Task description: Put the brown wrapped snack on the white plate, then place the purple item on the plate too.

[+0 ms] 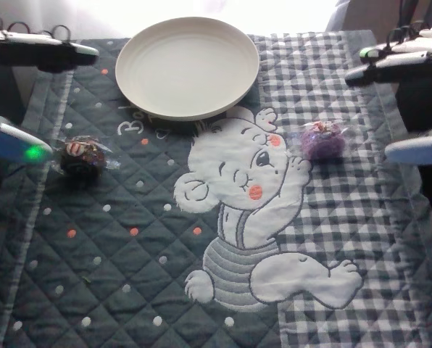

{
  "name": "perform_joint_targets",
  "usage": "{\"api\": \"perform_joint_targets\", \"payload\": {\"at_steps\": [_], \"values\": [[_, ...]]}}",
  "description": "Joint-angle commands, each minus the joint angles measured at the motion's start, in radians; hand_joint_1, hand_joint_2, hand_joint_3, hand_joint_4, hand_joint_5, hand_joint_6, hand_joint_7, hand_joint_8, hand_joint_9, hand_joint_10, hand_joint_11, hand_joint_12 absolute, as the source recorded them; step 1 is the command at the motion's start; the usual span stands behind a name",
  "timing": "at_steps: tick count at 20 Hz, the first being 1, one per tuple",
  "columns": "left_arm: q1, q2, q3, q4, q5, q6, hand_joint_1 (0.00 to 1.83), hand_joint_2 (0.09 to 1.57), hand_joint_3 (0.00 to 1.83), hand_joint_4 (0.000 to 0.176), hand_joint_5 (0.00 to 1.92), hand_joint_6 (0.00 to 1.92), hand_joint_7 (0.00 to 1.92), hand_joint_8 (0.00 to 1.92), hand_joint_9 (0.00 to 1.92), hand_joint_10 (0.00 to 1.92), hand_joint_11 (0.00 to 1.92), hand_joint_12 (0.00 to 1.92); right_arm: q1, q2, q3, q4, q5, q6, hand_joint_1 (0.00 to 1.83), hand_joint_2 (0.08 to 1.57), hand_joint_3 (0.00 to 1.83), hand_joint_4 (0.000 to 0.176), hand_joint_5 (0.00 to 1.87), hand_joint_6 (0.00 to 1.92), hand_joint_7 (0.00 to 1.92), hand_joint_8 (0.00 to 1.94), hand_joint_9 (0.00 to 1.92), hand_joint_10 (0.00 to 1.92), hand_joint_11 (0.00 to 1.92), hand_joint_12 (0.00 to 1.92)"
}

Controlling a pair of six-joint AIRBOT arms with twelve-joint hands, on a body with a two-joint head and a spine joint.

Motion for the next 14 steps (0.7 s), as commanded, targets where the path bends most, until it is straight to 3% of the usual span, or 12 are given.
{"api": "perform_joint_targets", "payload": {"at_steps": [1,2,4,6,7,9,10,12,14], "values": [[-0.025,-0.019,0.010,0.019,-0.045,-0.041,0.82,0.87,0.00,0.158,0.33,0.00,0.42,0.00,0.40,0.02,0.00,0.56,0.016,0.002,0.005,0.045,0.099,0.011,0.70,1.08,0.00,0.118,0.44,0.00,0.23,0.00,0.22,0.01,0.01,0.66],[-0.030,-0.026,0.015,0.042,-0.032,-0.055,0.83,0.87,0.00,0.156,0.35,0.00,0.44,0.00,0.40,0.01,0.00,0.48,0.016,0.002,0.005,0.046,0.099,0.012,0.69,1.08,0.00,0.130,0.43,0.00,0.22,0.00,0.22,0.00,0.00,0.67],[-0.035,-0.036,0.017,0.080,0.003,-0.058,0.80,0.87,0.00,0.157,0.35,0.00,0.46,0.00,0.42,0.01,0.00,0.44,0.016,0.000,0.005,0.046,0.099,0.013,0.70,1.08,0.00,0.136,0.43,0.00,0.22,0.00,0.23,0.00,0.00,0.70],[-0.044,-0.048,0.026,0.117,0.044,-0.058,0.83,0.85,0.00,0.152,0.37,0.00,0.49,0.00,0.45,0.01,0.00,0.52,0.016,0.000,0.005,0.046,0.099,0.013,0.69,1.07,0.00,0.119,0.43,0.00,0.24,0.00,0.23,0.00,0.00,0.72],[-0.052,-0.055,0.032,0.137,0.062,-0.058,0.80,0.87,0.00,0.148,0.38,0.00,0.51,0.01,0.48,0.01,0.00,0.59,0.016,0.000,0.005,0.046,0.099,0.013,0.66,1.07,0.00,0.130,0.43,0.00,0.23,0.00,0.23,0.00,0.00,0.73],[-0.067,-0.073,0.042,0.178,0.096,-0.058,0.77,0.90,0.01,0.141,0.39,0.00,0.56,0.01,0.52,0.01,0.00,0.63,0.016,-0.001,0.005,0.046,0.099,0.013,0.69,1.08,0.00,0.111,0.43,0.00,0.22,0.00,0.21,0.00,0.00,0.66],[-0.077,-0.084,0.047,0.206,0.116,-0.060,0.79,0.89,0.00,0.134,0.42,0.00,0.64,0.01,0.58,0.02,0.00,0.83,0.016,-0.001,0.005,0.046,0.099,0.013,0.69,1.07,0.00,0.129,0.43,0.00,0.23,0.00,0.22,0.01,0.00,0.69],[-0.087,-0.098,0.056,0.260,0.133,-0.091,0.84,0.85,0.00,0.116,0.50,0.00,0.78,0.02,0.70,0.03,0.00,1.04,0.016,-0.002,0.005,0.046,0.099,0.013,0.67,1.07,0.00,0.133,0.42,0.00,0.24,0.00,0.23,0.00,0.00,0.74],[-0.096,-0.121,0.073,0.325,0.143,-0.142,0.86,0.85,0.00,0.098,0.54,0.00,0.84,0.01,0.76,0.03,0.00,1.11,0.016,-0.004,0.006,0.046,0.099,0.013,0.67,1.07,0.00,0.141,0.42,0.00,0.24,0.00,0.23,0.00,0.00,0.73]]}}
